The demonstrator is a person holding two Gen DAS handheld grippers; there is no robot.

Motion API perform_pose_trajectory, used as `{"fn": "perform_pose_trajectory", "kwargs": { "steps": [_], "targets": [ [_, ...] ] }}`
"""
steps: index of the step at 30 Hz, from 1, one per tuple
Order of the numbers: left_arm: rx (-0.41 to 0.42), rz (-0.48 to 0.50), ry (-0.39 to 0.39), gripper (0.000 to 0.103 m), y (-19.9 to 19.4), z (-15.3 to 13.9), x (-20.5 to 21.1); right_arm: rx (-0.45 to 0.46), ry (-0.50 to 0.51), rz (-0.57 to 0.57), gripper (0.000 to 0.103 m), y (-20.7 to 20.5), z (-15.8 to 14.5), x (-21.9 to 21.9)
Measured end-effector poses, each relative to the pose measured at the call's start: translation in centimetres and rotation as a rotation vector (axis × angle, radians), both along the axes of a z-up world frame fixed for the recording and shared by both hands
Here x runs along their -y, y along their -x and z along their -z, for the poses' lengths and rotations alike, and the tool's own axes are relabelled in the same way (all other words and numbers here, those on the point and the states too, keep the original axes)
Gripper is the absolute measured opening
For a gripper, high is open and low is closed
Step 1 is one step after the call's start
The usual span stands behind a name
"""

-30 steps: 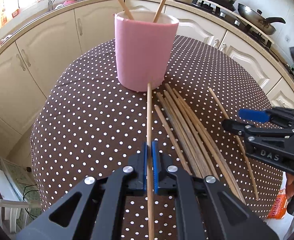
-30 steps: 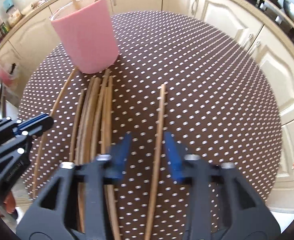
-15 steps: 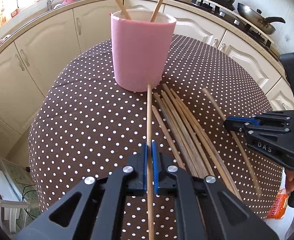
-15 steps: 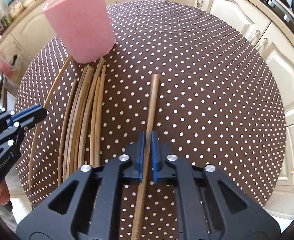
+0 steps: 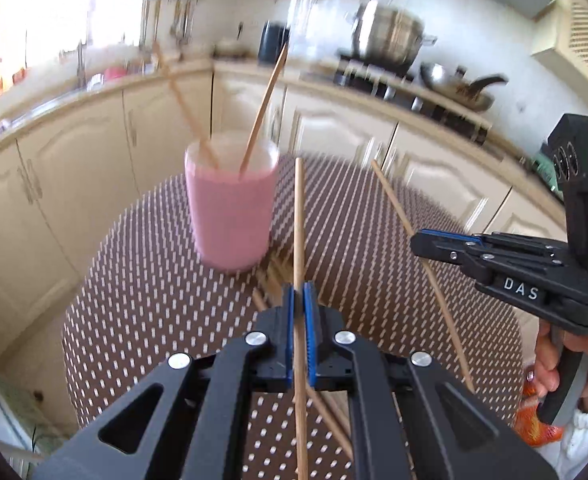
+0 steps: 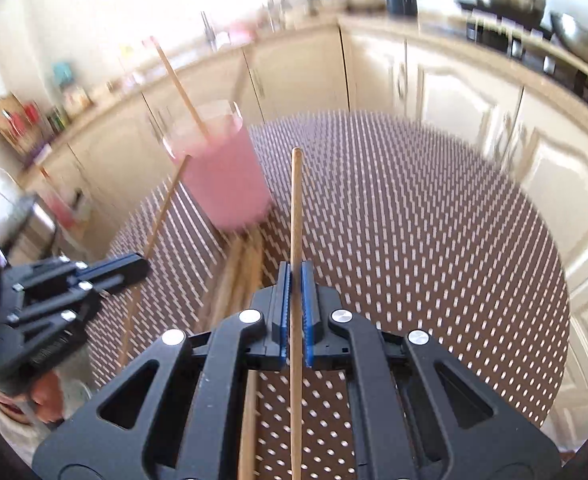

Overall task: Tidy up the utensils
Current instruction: 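Lift both chopsticks and drop them into the pink cup with both tools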

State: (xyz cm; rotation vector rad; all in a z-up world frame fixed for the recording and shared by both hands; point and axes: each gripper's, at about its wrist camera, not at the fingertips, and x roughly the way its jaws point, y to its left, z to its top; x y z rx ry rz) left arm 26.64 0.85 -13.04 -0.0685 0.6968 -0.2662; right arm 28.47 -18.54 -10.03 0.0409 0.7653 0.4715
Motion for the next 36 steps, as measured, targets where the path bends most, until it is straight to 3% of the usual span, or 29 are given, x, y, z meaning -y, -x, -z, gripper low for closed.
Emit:
{"fn": "perform_pose_trajectory", "kwargs": {
  "steps": [8,19,30,36],
  "targets": [
    [0.218,-0.077,0.075,0.005,-0.1,-4.8,-0.5,0.168,-0.136,-0.033,0.006,-0.1,-4.1,-1.1],
    [0.476,-0.191,0.167,0.005,-5.0,-10.2,-2.9,0.459,-0.299,0.007,0.006,-4.6,-7.0,-5.2],
    [0.587,-0.279,0.204,0.006,-10.0,-9.6,-5.5,0.549,-0.382,0.045,0.006,-9.8,-7.0,-7.9],
    [0.594,-0.270,0.170,0.006,-11.3,-8.2,-5.3,0.558,-0.381,0.045,0.006,-11.2,-5.8,-8.8]
  ]
}}
